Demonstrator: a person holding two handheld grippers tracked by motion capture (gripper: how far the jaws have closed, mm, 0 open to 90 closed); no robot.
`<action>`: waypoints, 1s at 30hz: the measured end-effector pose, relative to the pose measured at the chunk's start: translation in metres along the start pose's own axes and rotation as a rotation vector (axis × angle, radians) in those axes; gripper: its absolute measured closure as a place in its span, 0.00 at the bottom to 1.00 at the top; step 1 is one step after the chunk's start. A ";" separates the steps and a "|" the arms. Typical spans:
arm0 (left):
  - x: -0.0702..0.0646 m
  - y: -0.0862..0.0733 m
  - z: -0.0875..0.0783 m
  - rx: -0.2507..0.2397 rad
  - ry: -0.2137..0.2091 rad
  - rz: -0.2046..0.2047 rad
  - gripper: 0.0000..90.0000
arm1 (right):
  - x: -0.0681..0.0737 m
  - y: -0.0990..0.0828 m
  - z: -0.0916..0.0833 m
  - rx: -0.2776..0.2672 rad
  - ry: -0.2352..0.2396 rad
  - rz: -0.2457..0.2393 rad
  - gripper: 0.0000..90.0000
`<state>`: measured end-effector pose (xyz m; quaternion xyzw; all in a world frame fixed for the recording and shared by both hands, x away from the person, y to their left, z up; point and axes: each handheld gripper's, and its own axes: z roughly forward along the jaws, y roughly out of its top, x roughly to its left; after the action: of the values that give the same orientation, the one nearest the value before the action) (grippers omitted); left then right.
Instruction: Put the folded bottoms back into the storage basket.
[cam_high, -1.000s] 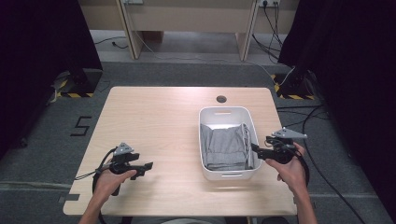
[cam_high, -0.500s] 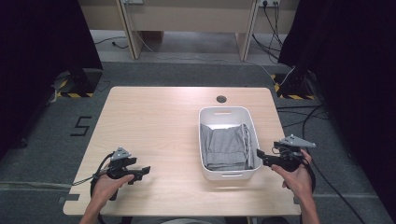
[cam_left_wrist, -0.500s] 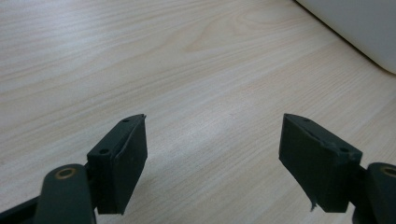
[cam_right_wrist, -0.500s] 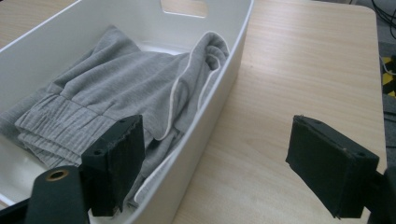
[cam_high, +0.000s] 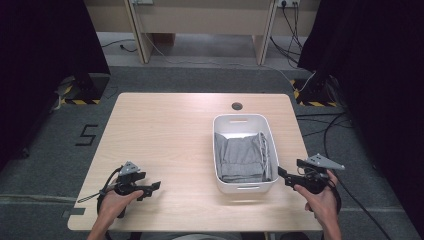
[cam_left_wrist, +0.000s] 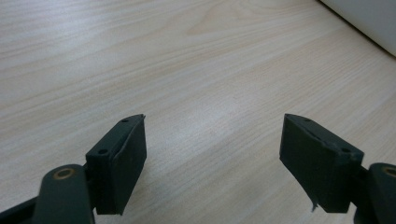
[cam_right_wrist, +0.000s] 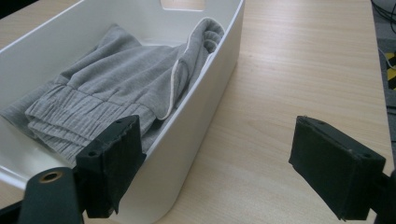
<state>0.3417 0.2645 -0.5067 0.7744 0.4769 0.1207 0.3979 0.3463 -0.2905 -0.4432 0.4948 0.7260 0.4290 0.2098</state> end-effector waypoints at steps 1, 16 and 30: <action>0.000 -0.001 0.000 0.001 -0.001 0.001 0.25 | 0.000 -0.002 -0.005 -0.009 0.008 0.009 0.20; 0.003 -0.007 0.002 0.033 0.050 0.024 0.25 | -0.006 -0.024 -0.040 -0.016 -0.031 0.015 0.20; 0.004 -0.016 0.001 0.010 0.146 0.087 0.22 | -0.017 -0.050 -0.034 0.023 -0.083 0.025 0.19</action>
<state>0.3343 0.2702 -0.5198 0.7855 0.4712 0.1917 0.3523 0.3020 -0.3264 -0.4685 0.5237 0.7154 0.4021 0.2287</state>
